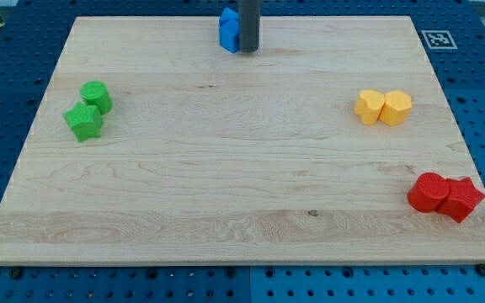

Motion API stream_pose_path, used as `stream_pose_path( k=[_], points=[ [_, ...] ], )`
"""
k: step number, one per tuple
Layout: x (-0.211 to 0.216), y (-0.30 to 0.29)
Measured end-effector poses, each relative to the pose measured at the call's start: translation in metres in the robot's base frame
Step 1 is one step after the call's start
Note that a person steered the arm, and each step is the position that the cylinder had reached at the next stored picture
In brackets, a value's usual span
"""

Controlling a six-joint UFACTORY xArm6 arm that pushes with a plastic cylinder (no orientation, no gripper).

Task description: Point your arm closer to the yellow hexagon

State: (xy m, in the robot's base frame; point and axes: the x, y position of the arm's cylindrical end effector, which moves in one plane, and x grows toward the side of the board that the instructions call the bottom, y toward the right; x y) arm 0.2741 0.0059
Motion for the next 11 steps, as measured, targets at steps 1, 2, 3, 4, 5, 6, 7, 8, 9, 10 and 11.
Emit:
stream_pose_path(
  k=[1,2,3,4,5,6,7,8,9,10,11],
  points=[
    [0.033,0.027],
    [0.041,0.083],
    [0.041,0.103],
    [0.041,0.105],
    [0.051,0.135],
    [0.069,0.171],
    [0.083,0.216],
    [0.101,0.257],
    [0.129,0.261],
    [0.129,0.261],
    [0.129,0.258]
  ],
)
